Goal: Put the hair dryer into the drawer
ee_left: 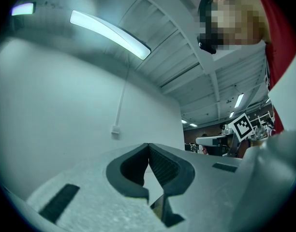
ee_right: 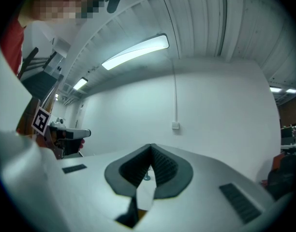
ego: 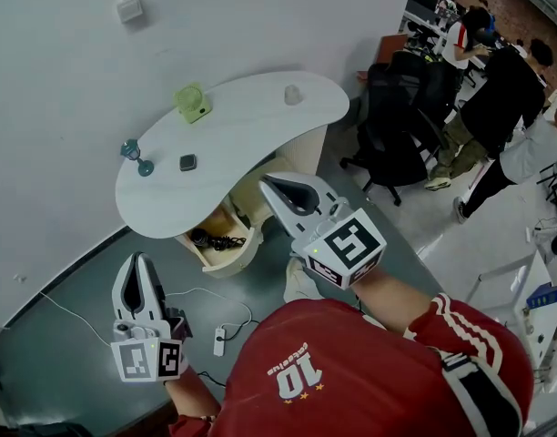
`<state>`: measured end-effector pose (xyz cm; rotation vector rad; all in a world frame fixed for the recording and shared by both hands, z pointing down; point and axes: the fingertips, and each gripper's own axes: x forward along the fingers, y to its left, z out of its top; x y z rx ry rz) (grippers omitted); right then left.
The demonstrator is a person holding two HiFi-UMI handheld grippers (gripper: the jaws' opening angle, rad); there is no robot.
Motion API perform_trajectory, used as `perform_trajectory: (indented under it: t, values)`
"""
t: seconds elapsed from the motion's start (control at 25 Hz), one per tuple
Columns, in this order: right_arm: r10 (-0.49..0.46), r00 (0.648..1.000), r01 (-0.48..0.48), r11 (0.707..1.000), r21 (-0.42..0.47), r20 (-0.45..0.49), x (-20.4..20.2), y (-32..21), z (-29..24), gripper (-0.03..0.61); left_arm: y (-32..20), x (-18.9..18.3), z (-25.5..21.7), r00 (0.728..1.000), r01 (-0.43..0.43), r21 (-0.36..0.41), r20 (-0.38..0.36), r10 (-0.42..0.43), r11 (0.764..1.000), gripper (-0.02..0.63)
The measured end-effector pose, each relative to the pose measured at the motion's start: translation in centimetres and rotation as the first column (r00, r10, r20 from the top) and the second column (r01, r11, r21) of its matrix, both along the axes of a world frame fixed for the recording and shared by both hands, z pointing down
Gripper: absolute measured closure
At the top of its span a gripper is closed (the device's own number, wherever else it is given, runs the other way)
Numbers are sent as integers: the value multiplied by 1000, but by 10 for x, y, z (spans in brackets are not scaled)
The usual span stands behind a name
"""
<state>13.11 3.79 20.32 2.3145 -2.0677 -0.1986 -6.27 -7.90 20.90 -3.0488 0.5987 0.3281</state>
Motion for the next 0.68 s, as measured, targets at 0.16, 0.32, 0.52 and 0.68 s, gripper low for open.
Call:
perform_trajectory:
  t: [0.16,0.32,0.52,0.68]
  values:
    - [8,1000,-8,1000,-15,11,2,1,2,575,4,1,-3,1000,-4,3,6,4,1000,614]
    - [8,1000,-7,1000,-18,16,1,-3,3,575,3,-2,-3,1000,-1,3,7,1,1000,614]
    - [0,1000,0,1000,-12,-1,-6,-7,7,575,1,-8,3,1000,4,2,8,-4,1000,614]
    - [-9,1000,9,1000,-6,-13,-7,-11,2,575,0,-8,0,1000,7,1,2,-7,1000,614]
